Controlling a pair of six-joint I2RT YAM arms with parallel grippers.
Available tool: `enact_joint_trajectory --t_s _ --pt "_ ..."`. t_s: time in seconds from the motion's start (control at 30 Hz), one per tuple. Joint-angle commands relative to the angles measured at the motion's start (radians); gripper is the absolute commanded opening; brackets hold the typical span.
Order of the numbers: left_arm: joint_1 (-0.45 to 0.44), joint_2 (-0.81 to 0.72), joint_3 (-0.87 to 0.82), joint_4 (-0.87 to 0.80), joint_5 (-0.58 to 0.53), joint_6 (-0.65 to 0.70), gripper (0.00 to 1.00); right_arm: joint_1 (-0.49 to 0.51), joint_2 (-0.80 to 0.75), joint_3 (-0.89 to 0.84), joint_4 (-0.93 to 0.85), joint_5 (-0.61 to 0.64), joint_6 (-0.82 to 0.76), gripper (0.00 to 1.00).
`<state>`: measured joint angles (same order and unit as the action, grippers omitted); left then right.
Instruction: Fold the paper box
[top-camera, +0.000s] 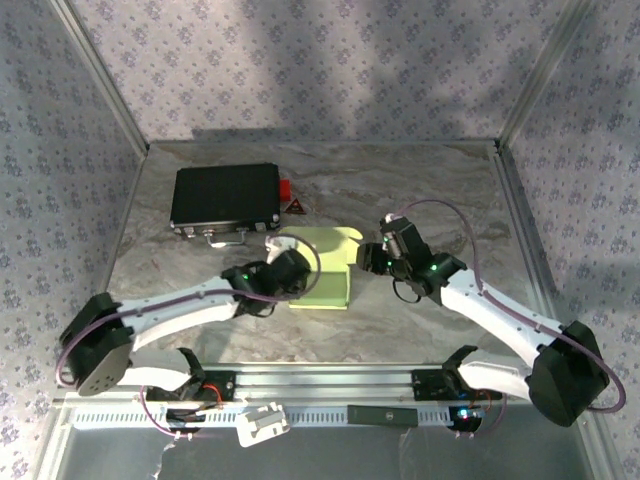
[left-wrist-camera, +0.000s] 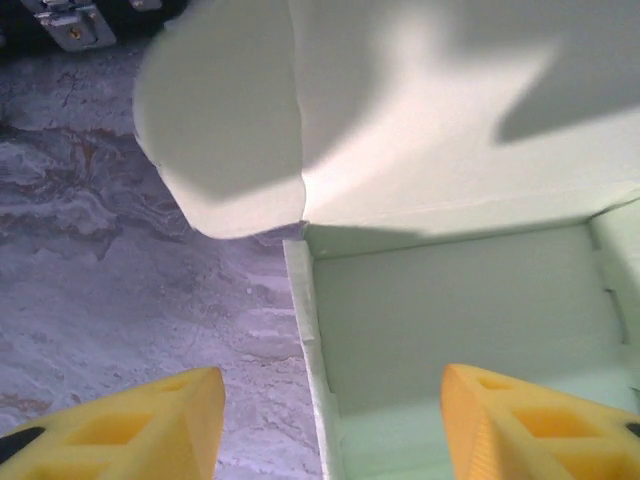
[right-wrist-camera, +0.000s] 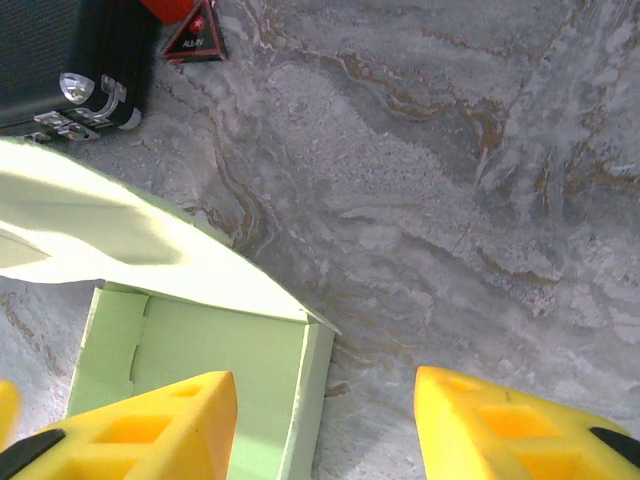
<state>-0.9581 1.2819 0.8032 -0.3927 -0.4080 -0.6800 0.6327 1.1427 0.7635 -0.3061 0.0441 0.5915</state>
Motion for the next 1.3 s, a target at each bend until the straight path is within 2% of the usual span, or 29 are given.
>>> enact_joint_trajectory --t_s 0.0,0.07,0.13,0.27,0.43,0.67,0.97,1.27 --pt "0.161 -0.079 0.045 -0.042 0.264 0.204 0.58 -0.03 -0.009 0.02 -0.011 -0.047 -0.126 0.53" --pt "0.266 -0.087 0.082 -0.094 0.385 0.307 0.57 -0.05 0.015 0.048 -0.031 -0.076 -0.176 0.54" --pt "0.336 -0.071 0.133 -0.153 0.455 0.405 0.56 -0.057 0.047 0.082 -0.053 -0.092 -0.228 0.55" --pt "0.409 -0.002 0.225 -0.236 0.531 0.569 0.54 -0.059 0.103 0.14 -0.07 -0.147 -0.335 0.56" --pt "0.418 0.071 0.281 -0.253 0.588 0.659 0.53 -0.059 0.174 0.22 -0.135 -0.159 -0.416 0.56" --pt "0.417 0.138 0.318 -0.245 0.621 0.674 0.52 -0.056 0.242 0.292 -0.196 -0.155 -0.491 0.55" --pt "0.409 0.183 0.355 -0.27 0.612 0.674 0.47 -0.044 0.285 0.329 -0.223 -0.151 -0.521 0.46" --pt "0.39 0.197 0.36 -0.279 0.575 0.657 0.37 -0.023 0.32 0.366 -0.244 -0.139 -0.532 0.3"
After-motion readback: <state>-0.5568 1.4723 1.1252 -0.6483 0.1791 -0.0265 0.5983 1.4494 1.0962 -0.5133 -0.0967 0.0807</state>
